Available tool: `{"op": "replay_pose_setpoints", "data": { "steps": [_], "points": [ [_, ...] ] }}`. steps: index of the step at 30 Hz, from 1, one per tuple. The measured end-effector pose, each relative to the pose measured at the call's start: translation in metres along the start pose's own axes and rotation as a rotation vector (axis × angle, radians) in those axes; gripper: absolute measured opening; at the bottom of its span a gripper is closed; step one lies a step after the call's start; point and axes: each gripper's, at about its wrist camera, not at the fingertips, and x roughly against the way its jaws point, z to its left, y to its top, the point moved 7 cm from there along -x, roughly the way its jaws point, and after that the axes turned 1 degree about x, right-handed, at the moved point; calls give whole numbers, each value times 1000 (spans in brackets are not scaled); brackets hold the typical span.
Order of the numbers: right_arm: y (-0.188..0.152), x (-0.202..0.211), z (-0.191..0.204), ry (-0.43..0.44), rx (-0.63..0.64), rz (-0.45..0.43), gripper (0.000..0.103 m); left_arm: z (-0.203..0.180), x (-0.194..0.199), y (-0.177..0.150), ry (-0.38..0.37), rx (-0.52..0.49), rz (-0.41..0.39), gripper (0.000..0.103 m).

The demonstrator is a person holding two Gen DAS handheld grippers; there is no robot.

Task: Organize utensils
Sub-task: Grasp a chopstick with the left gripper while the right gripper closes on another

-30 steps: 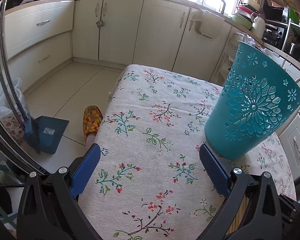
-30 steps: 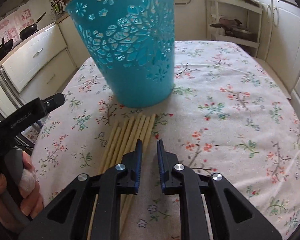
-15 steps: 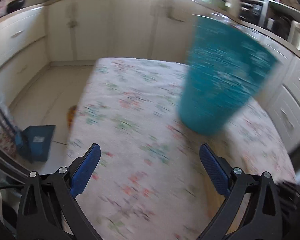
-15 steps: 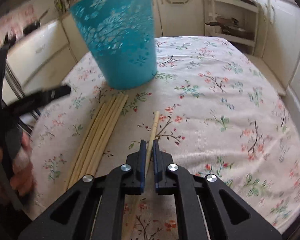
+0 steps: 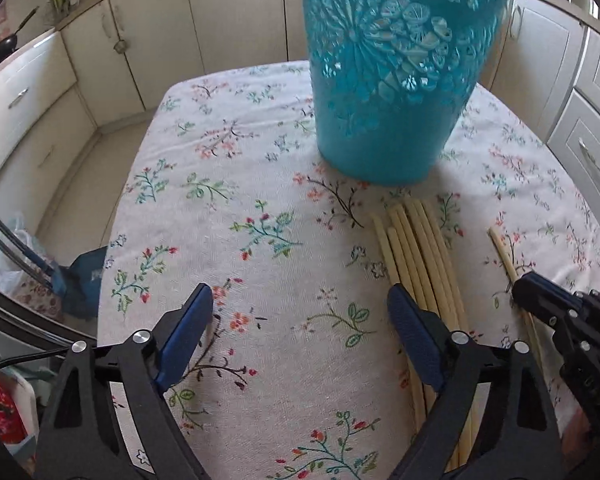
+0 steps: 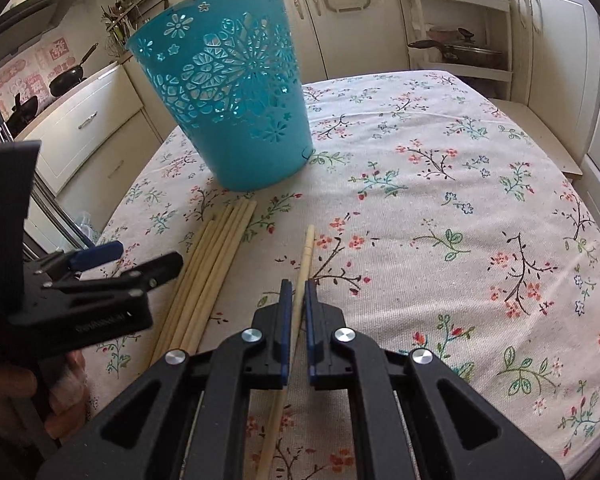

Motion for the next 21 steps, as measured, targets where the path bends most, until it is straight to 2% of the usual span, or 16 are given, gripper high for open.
{"op": "replay_pose_setpoints", "data": {
  "steps": [7, 15, 17, 18, 20, 21],
  "points": [
    [-1, 0, -2, 13, -16, 4, 6, -4, 9, 4, -23, 16, -26, 84],
    [0, 1, -2, 13, -16, 4, 6, -5, -1, 1, 3, 8, 17, 82],
    [0, 1, -2, 11, -14, 3, 6, -4, -1, 3, 2, 8, 15, 78],
    [0, 0, -2, 8, -12, 2, 6, -6, -2, 6, -3, 7, 15, 72],
    [2, -1, -2, 4, -9, -1, 6, -7, -3, 11, -9, 8, 12, 58],
    [2, -1, -2, 4, -11, -2, 6, -9, -3, 14, -17, 6, 9, 43]
  ]
}}
